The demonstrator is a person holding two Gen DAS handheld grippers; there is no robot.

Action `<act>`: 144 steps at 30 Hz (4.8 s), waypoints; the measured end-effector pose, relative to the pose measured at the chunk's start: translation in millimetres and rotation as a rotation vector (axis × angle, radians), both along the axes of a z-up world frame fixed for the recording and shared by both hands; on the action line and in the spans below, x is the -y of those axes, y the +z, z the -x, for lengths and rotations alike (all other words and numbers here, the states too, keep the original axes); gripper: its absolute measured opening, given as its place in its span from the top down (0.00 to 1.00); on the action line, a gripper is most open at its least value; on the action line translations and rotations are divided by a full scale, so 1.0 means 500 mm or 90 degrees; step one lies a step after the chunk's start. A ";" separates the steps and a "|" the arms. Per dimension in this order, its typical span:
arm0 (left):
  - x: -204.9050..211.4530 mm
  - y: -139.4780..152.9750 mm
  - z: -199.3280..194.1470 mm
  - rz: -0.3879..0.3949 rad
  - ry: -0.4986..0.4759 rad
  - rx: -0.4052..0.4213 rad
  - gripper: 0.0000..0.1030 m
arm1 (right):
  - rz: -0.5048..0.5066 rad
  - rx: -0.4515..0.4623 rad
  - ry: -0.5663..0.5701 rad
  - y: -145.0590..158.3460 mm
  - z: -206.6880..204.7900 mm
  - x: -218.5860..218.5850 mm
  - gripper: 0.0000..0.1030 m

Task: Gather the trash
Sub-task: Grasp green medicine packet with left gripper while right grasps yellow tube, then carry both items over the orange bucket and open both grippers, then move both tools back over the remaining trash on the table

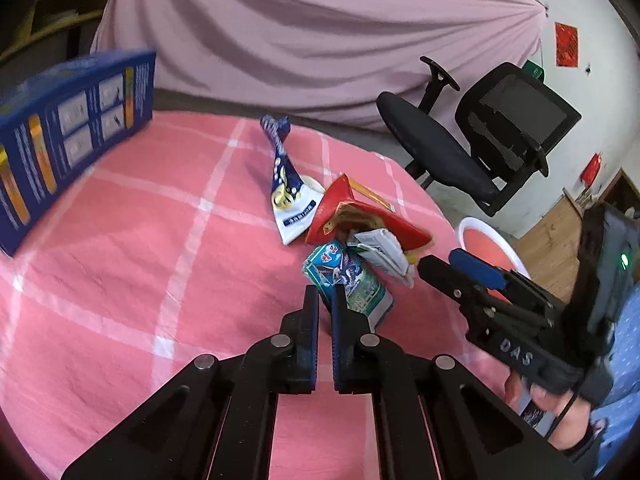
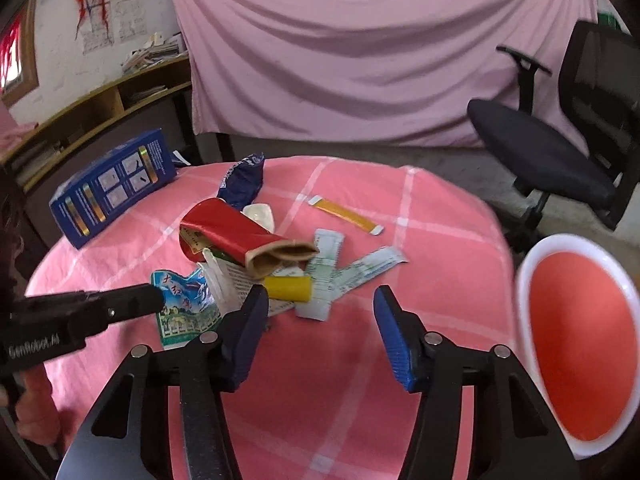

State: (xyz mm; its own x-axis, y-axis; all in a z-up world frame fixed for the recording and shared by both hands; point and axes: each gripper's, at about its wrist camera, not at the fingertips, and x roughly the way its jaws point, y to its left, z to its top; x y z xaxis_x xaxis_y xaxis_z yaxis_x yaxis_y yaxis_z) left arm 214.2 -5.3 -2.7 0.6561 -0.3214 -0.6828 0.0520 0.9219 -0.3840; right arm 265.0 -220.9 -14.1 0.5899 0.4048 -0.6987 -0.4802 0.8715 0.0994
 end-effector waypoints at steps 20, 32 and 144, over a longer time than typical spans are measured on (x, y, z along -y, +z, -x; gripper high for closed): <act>0.005 -0.004 0.048 -0.094 0.013 0.053 0.98 | 0.046 -0.032 0.039 -0.023 -0.026 -0.068 0.75; 0.040 0.022 0.099 -0.156 -0.010 0.124 1.00 | 0.011 0.005 0.040 -0.001 0.029 -0.033 0.75; 0.241 0.143 -0.049 -0.140 0.027 0.329 0.02 | -0.153 0.392 -0.331 0.167 0.112 0.325 0.00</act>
